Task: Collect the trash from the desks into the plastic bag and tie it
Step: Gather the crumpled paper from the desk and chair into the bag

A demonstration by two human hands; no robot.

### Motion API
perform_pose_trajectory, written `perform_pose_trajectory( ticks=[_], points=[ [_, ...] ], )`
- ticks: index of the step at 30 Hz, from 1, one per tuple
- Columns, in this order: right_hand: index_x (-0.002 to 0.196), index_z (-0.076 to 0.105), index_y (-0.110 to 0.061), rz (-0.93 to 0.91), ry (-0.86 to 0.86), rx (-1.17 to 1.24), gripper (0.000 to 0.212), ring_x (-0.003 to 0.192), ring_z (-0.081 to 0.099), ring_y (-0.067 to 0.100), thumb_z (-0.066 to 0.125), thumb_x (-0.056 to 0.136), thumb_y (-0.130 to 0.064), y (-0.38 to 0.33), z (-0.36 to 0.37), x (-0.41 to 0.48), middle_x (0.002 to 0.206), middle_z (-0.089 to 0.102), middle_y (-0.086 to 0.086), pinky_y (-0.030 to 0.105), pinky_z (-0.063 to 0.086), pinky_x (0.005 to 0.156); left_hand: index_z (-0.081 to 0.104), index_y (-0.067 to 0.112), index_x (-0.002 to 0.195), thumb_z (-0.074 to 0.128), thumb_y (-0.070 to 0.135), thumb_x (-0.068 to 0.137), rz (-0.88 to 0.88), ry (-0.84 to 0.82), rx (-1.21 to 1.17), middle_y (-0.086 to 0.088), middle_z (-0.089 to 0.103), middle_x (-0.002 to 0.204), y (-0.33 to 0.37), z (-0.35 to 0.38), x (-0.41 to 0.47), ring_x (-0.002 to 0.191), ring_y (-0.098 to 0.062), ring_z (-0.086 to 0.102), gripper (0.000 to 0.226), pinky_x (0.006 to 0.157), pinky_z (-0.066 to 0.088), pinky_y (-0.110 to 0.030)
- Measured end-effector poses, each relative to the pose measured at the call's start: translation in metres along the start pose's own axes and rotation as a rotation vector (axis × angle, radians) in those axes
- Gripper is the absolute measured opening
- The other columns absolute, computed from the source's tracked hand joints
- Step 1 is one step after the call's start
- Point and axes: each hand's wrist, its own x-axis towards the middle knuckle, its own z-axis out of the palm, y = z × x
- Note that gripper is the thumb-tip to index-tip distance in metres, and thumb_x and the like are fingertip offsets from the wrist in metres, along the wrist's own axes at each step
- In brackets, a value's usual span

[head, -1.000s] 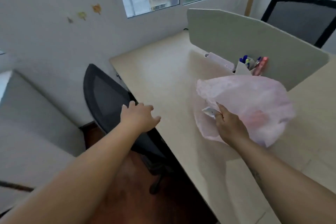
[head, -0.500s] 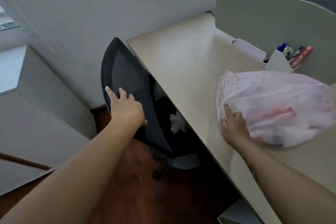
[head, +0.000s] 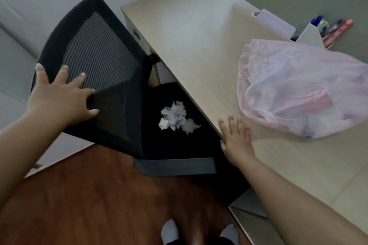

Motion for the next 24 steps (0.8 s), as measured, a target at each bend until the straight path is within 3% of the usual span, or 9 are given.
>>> perform_pose_trajectory(
  ticks=[3,7,11,14,17,20,24],
  points=[
    [0.153,0.017,-0.028,0.01,0.045,-0.013,0.08,0.146,0.015,0.037,0.058,0.085,-0.028,-0.002,0.003,0.001,0.16,0.016,0.012,0.055,0.018,0.113,0.021,0.049,0.148,0.021,0.082,0.08,-0.011,-0.013,0.04,0.006,0.004,0.164,-0.008,0.01,0.002,0.149,-0.031,-0.004,0.076,0.109,-0.002,-0.066],
    [0.153,0.011,-0.029,0.009,0.053,-0.031,0.079,0.147,0.01,0.036,0.055,0.087,-0.029,-0.002,0.005,0.001,0.162,0.01,0.011,0.054,0.016,0.114,0.023,0.047,0.149,0.023,0.08,0.082,-0.02,-0.035,0.031,0.002,0.005,0.164,-0.01,0.01,-0.003,0.148,-0.034,-0.004,0.074,0.109,-0.001,-0.068],
    [0.153,0.003,-0.028,0.051,-0.005,-0.028,0.082,0.148,0.001,0.036,0.052,0.088,-0.038,-0.014,-0.003,0.004,0.162,0.001,0.012,0.054,0.01,0.116,0.022,0.043,0.149,0.034,0.075,0.085,0.009,-0.046,-0.261,0.002,0.014,0.163,0.024,-0.003,-0.014,0.148,-0.033,0.006,0.073,0.113,0.004,-0.064],
    [0.149,0.03,-0.024,-0.032,0.086,0.026,0.077,0.14,0.027,0.039,0.063,0.08,-0.035,-0.042,-0.011,-0.002,0.154,0.028,0.016,0.053,0.028,0.109,0.022,0.043,0.149,0.041,0.069,0.085,0.137,0.036,-0.476,0.003,0.02,0.161,0.082,-0.001,-0.015,0.146,-0.031,0.015,0.071,0.114,0.012,-0.057],
    [0.138,0.048,-0.022,-0.21,0.131,0.06,0.064,0.118,0.049,0.035,0.065,0.078,-0.035,-0.07,-0.011,-0.006,0.144,0.043,0.012,0.045,0.048,0.088,0.017,0.043,0.15,0.049,0.064,0.084,0.175,-0.008,-0.628,0.001,0.015,0.162,0.133,0.011,-0.003,0.144,-0.035,0.02,0.076,0.114,0.018,-0.051],
    [0.145,0.036,-0.028,-0.194,-0.056,0.125,0.064,0.126,0.041,0.03,0.056,0.086,-0.044,-0.088,-0.004,0.005,0.15,0.033,0.006,0.04,0.046,0.092,0.007,0.044,0.151,0.054,0.061,0.084,0.2,-0.112,-0.685,-0.002,0.006,0.164,0.174,0.03,0.008,0.144,-0.04,0.017,0.083,0.116,0.017,-0.05],
    [0.151,0.013,-0.036,-0.012,-0.292,0.344,0.083,0.142,0.016,0.036,0.062,0.085,-0.046,-0.094,0.023,0.049,0.16,0.003,0.004,0.048,0.04,0.103,-0.006,0.046,0.15,0.059,0.058,0.083,0.147,-0.214,-0.779,-0.004,-0.007,0.163,0.211,0.064,0.034,0.145,-0.045,0.005,0.094,0.117,0.013,-0.052]
  ],
)
